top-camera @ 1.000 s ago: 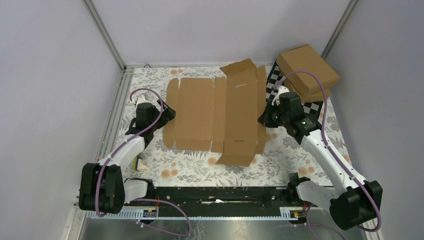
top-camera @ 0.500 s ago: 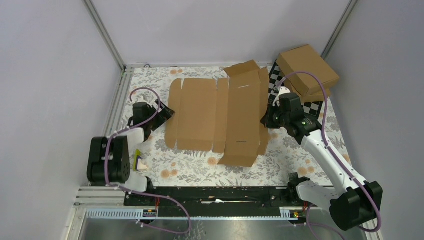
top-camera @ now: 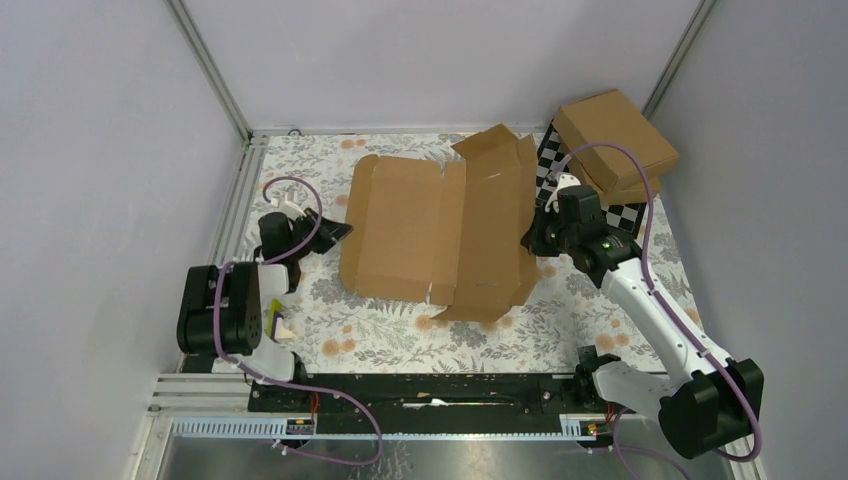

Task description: Fold the paper box

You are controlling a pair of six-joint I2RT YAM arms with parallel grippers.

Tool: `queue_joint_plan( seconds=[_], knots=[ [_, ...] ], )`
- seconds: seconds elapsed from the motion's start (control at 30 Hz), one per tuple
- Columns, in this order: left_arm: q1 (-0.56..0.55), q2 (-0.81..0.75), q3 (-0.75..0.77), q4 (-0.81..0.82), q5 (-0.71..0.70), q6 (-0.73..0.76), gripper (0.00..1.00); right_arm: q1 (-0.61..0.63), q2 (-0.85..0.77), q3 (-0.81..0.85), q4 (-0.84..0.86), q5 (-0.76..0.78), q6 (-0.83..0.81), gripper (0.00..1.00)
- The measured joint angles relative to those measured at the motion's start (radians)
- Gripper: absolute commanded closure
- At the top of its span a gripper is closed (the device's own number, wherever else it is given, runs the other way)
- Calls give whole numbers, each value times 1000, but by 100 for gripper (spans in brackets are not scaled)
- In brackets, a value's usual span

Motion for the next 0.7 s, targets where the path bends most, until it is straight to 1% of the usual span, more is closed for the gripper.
queue_joint_plan(
  seconds=[0.1, 0.2, 0.27, 0.37, 0.4, 0.43, 0.47, 0.5, 0.53, 0.63, 0.7],
  knots=[
    [-41, -95, -27, 25, -23, 6, 100, -1, -3, -20, 48, -1, 13, 100],
    [-69, -242, -58, 24, -54, 13, 100, -6, -4, -40, 101, -2, 39, 99],
    [-78, -337, -69, -8, -74, 22, 100, -5, 0, -46, 129, -6, 53, 96],
    [-123, -534, -77, -111, -130, 53, 100, -4, 12, -48, 166, -10, 66, 96],
    [-137, -589, -79, -130, -145, 61, 100, -4, 12, -50, 174, -9, 68, 94],
    [-152, -644, -80, -151, -160, 66, 100, -4, 10, -53, 183, -8, 71, 90],
    [-165, -699, -84, -164, -174, 70, 100, -4, 8, -56, 193, -8, 74, 81],
    [-175, -748, -89, -173, -186, 72, 100, -3, 1, -64, 210, -8, 75, 70],
    [-184, -790, -97, -178, -197, 74, 100, -3, -6, -71, 218, -8, 77, 62],
    [-209, -872, -115, -191, -216, 82, 100, -2, -40, -105, 243, -10, 52, 38],
    [-233, -891, -125, -198, -220, 90, 100, -1, -57, -128, 262, -7, 39, 35]
  ],
)
